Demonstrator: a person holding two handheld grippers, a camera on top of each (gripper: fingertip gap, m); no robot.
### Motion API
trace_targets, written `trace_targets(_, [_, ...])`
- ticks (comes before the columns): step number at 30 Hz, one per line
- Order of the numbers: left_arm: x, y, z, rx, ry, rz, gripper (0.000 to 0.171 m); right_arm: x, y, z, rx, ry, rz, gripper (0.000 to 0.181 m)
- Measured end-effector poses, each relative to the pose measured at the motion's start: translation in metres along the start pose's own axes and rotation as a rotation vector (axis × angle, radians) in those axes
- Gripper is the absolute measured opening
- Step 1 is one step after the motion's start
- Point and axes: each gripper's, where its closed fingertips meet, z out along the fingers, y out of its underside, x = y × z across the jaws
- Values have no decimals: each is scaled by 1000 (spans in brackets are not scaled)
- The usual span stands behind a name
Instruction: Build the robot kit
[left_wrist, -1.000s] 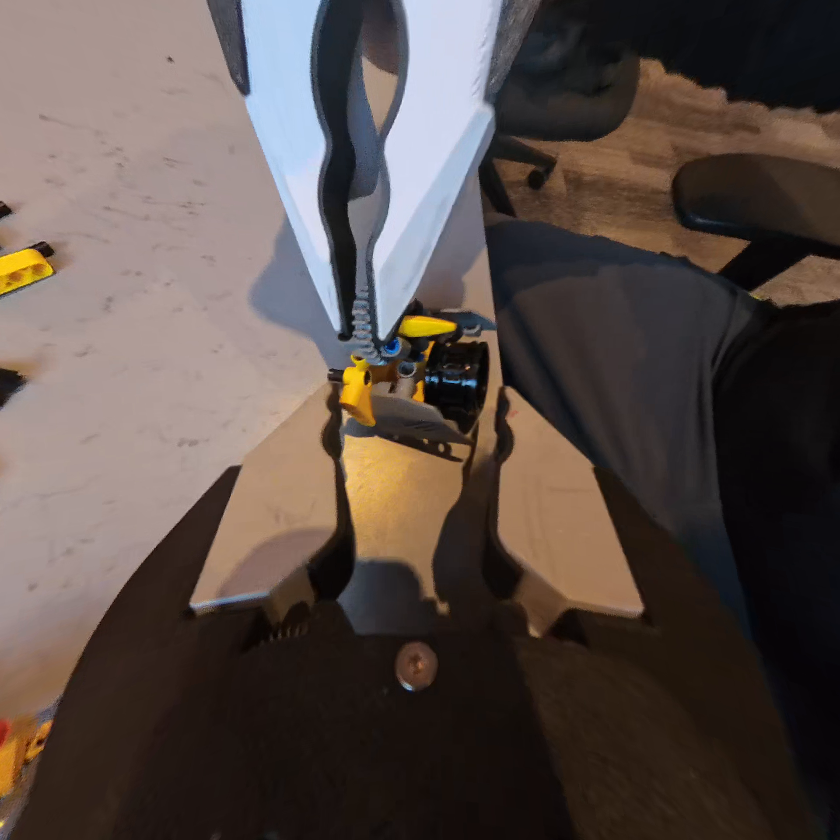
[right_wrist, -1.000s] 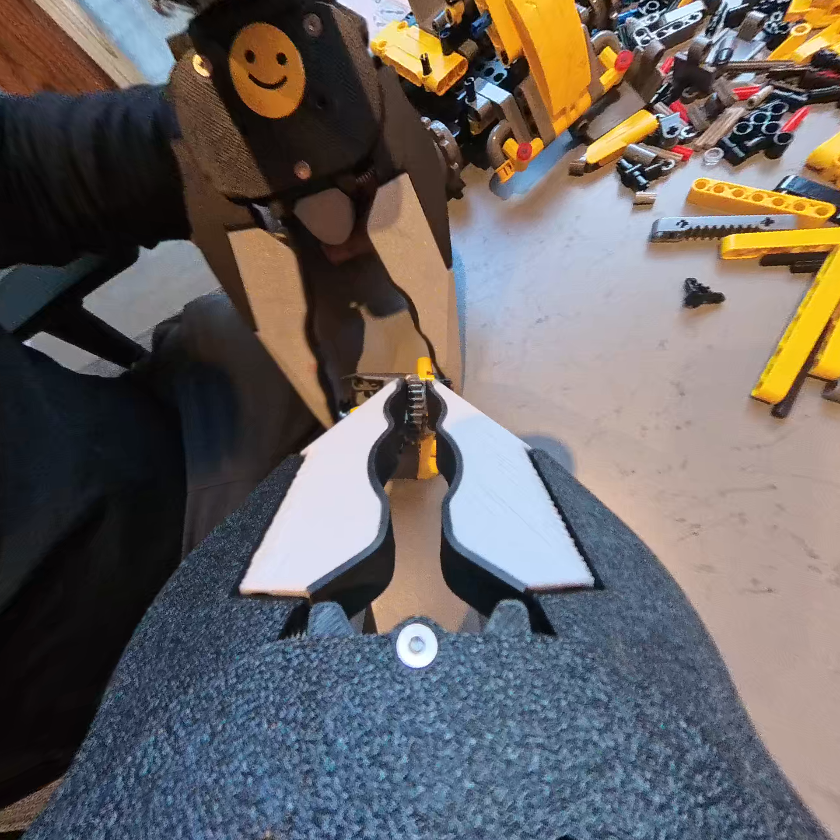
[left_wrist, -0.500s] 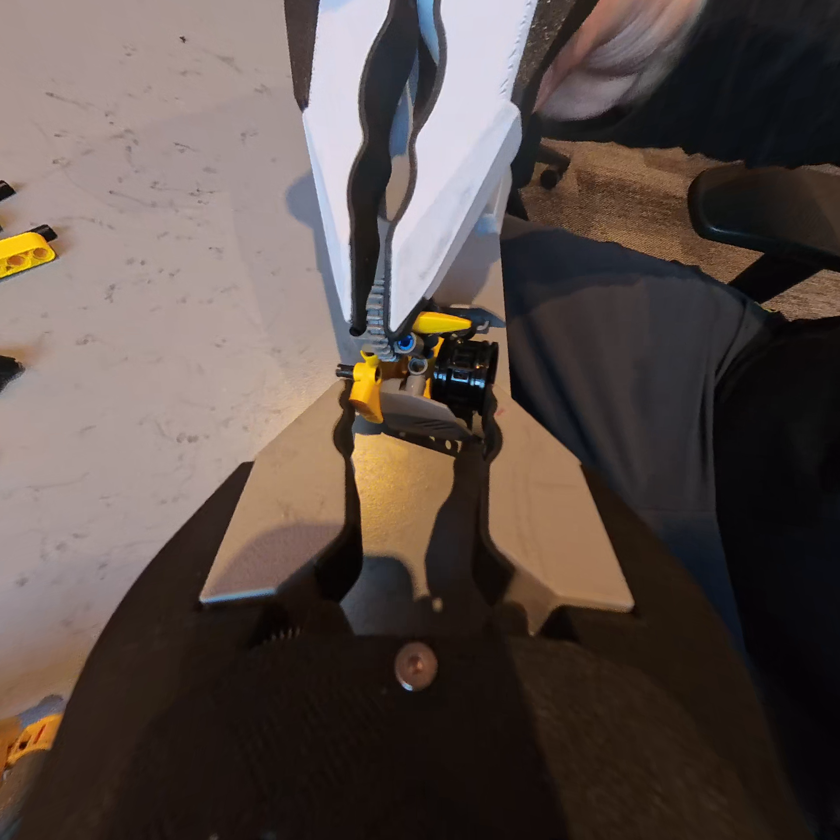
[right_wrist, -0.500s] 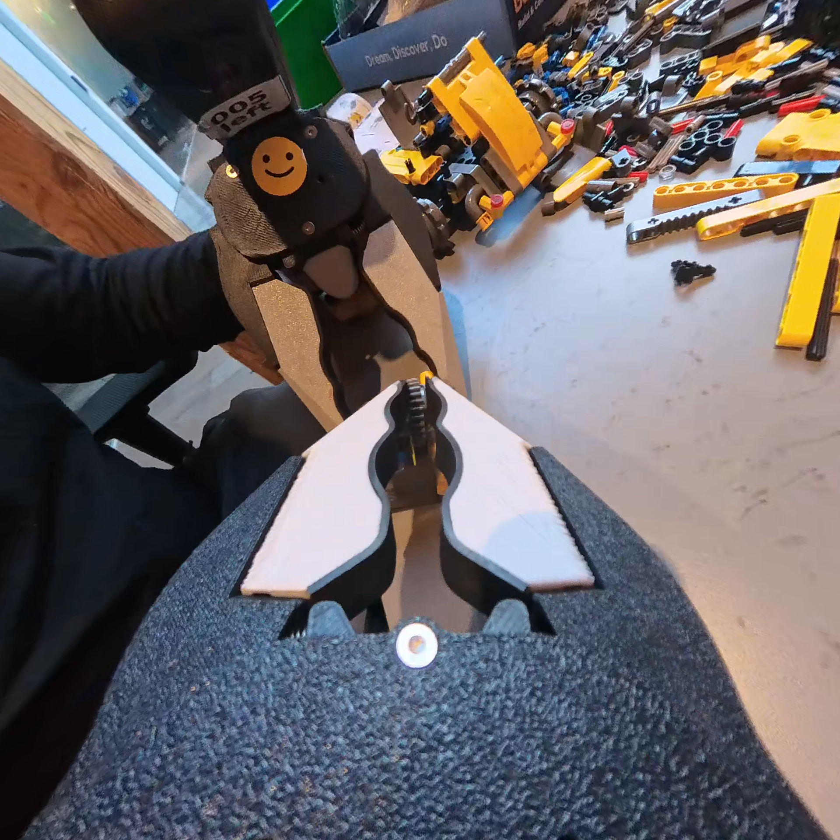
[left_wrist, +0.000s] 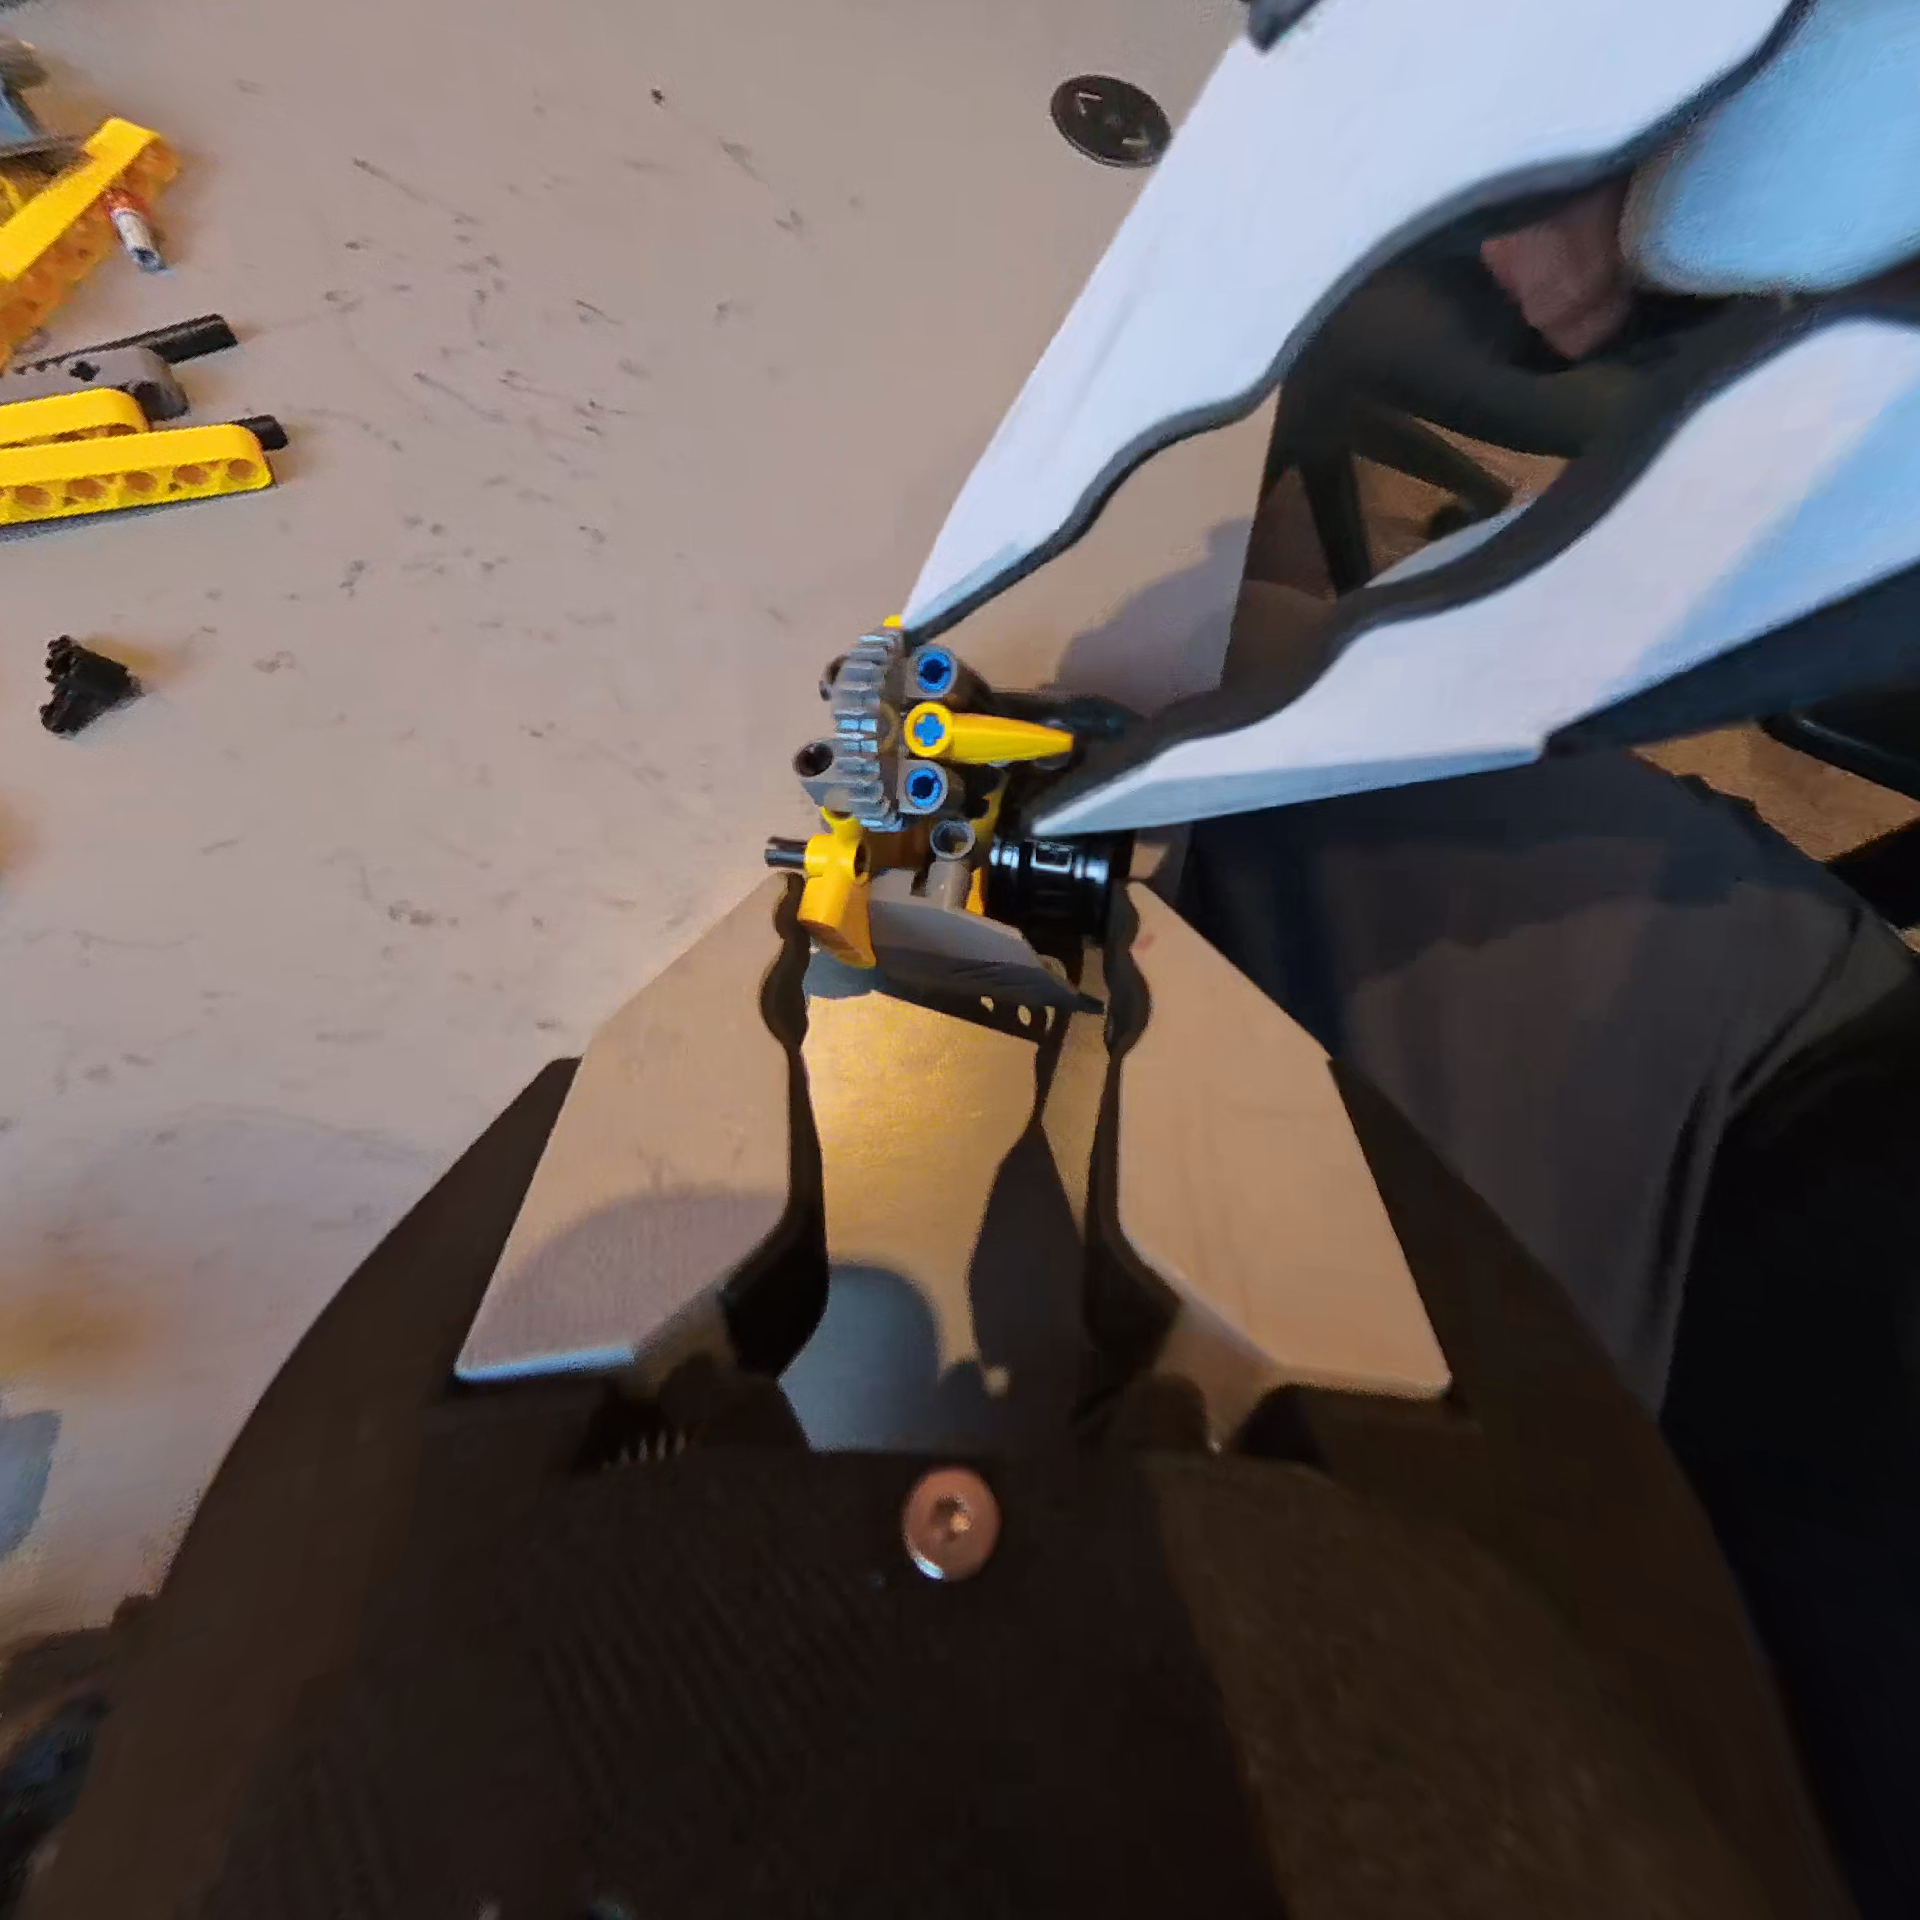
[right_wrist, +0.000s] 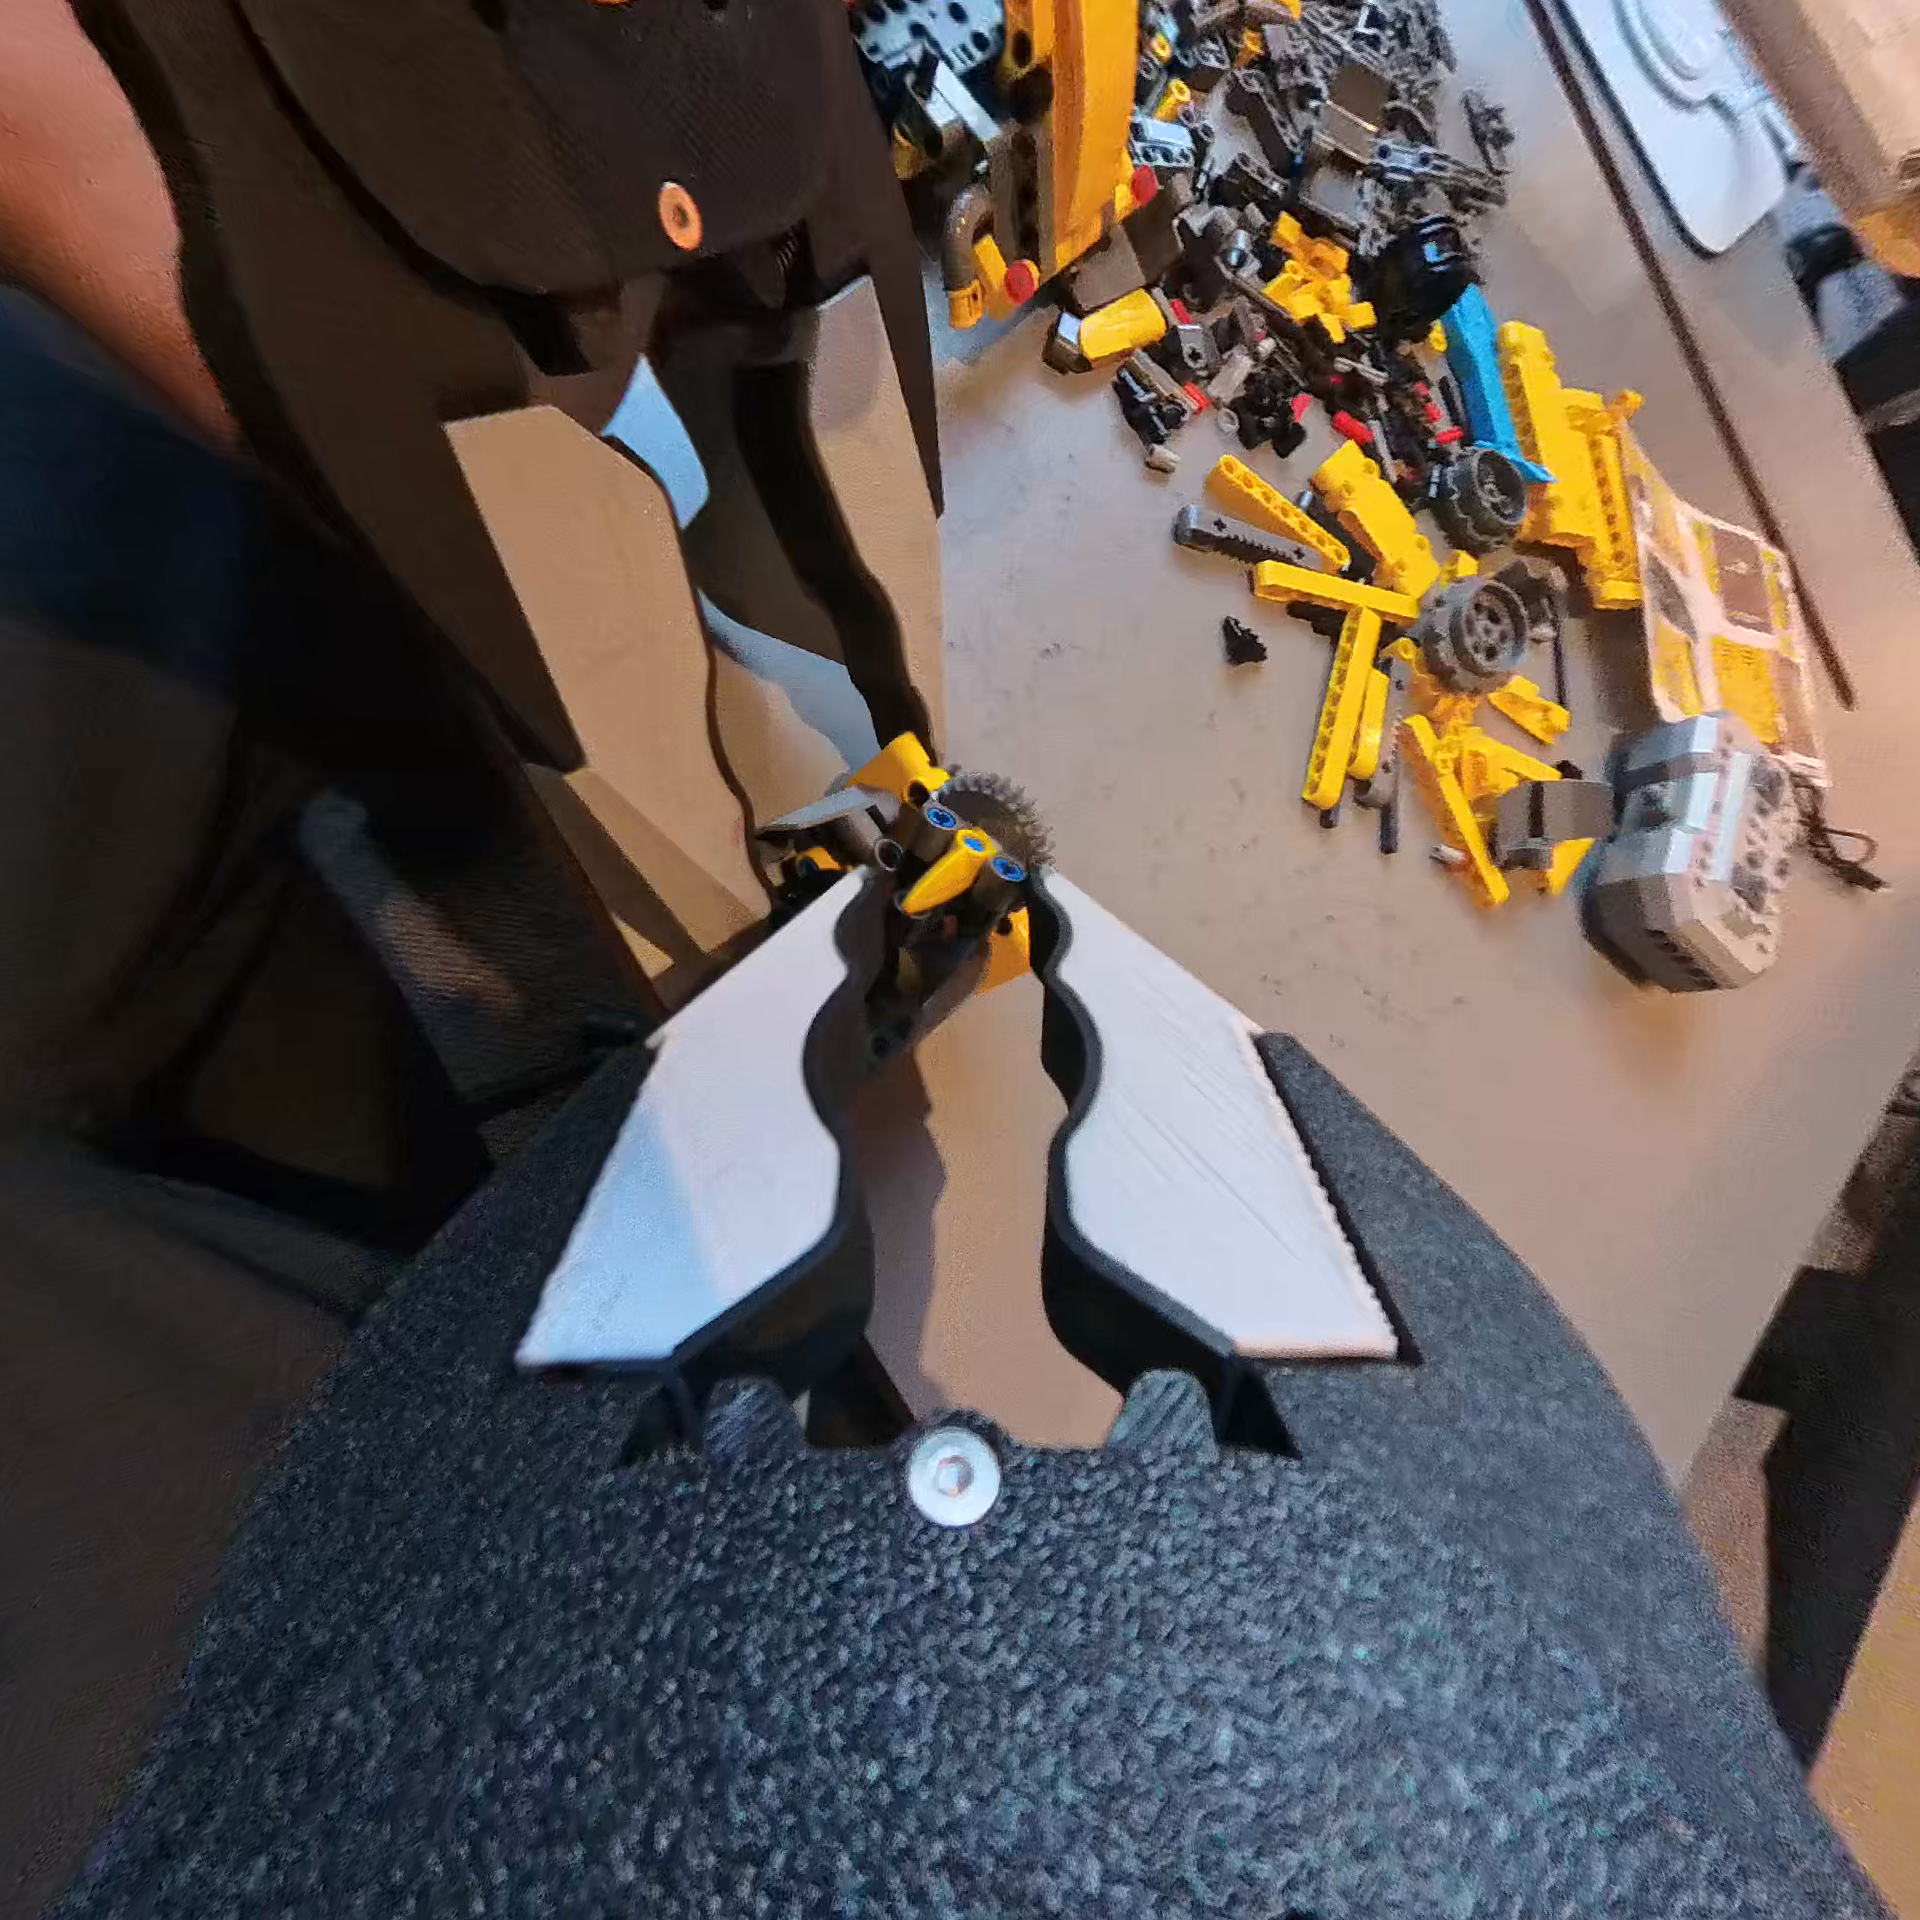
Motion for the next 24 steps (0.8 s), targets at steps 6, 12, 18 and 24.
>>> trace_targets(6, [-5, -3, -2, 30, -100, -7, 56, 5, 0, 5, 32, 54, 129, 22])
trace_targets(12, [-13, -4, -3, 43, -153, -31, 56, 11, -4, 10, 174, 21, 361, 17])
trace_targets(18, [-14, -5, -4, 56, -121, -72, 56, 12, -6, 10, 266, -187, 634, 20])
trace_targets(24, [-9, -3, 0, 28, -76, -69, 56, 8, -5, -4, 114, -66, 172, 19])
